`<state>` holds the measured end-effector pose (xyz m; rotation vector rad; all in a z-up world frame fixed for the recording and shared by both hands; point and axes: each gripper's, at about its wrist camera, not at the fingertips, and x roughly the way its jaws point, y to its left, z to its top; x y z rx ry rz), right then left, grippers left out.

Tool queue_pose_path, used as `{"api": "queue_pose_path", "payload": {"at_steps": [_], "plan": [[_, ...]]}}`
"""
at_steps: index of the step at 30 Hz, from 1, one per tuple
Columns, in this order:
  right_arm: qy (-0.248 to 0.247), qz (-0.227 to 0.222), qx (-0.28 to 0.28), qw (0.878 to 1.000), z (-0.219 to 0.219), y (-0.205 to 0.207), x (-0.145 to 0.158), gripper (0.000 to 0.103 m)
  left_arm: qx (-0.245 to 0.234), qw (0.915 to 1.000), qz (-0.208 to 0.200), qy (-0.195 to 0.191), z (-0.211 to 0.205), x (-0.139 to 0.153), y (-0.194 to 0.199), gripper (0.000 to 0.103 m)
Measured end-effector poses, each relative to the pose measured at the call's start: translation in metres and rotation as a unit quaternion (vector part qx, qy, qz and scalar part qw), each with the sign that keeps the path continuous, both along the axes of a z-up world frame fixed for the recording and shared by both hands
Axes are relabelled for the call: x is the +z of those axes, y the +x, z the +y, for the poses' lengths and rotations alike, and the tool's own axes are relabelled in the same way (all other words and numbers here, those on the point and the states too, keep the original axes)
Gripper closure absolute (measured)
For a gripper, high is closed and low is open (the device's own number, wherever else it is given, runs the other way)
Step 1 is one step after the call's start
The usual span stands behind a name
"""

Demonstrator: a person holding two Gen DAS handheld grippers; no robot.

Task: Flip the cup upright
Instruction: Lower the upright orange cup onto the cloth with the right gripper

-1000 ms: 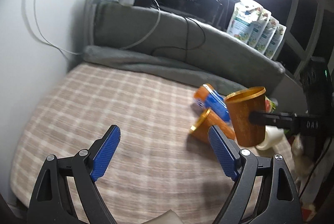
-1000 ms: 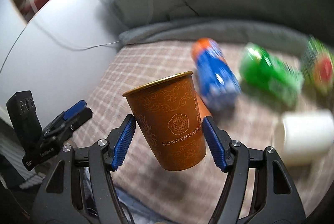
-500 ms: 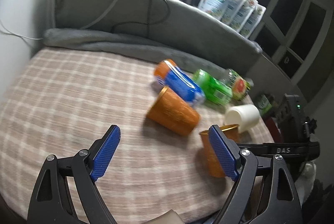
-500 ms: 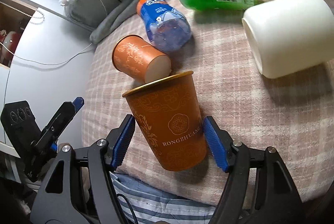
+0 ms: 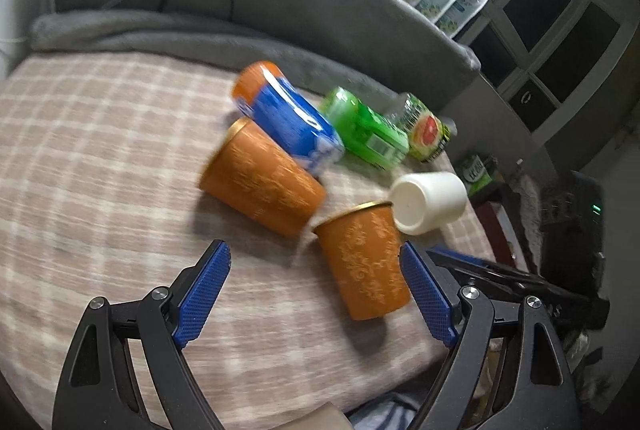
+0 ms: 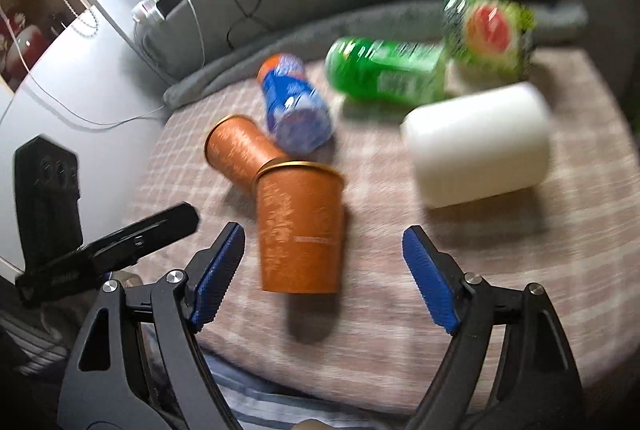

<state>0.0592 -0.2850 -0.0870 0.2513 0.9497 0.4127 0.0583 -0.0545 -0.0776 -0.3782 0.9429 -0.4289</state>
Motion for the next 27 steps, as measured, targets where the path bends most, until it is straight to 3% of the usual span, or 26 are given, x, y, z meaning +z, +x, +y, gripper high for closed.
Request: {"api": "queue_pose_path", "payload": {"at_steps": [5, 12, 27], "plan": [[-0.023, -0.030, -0.026, 0.999, -0.020, -0.016, 0.009, 0.019, -0.016, 0.9988, 0.038, -0.028, -0.018, -0.014, 0.013, 0.017], [-0.024, -0.032, -0.043, 0.998, -0.038, -0.020, 0.006, 0.019, -0.013, 0.9957, 0.072, -0.056, -0.029, -0.024, 0.028, 0.017], [-0.026, -0.033, -0.055, 0.998, -0.047, -0.018, -0.002, 0.019, -0.012, 0.9926, 0.104, -0.062, -0.036, -0.042, 0.045, 0.021]]}}
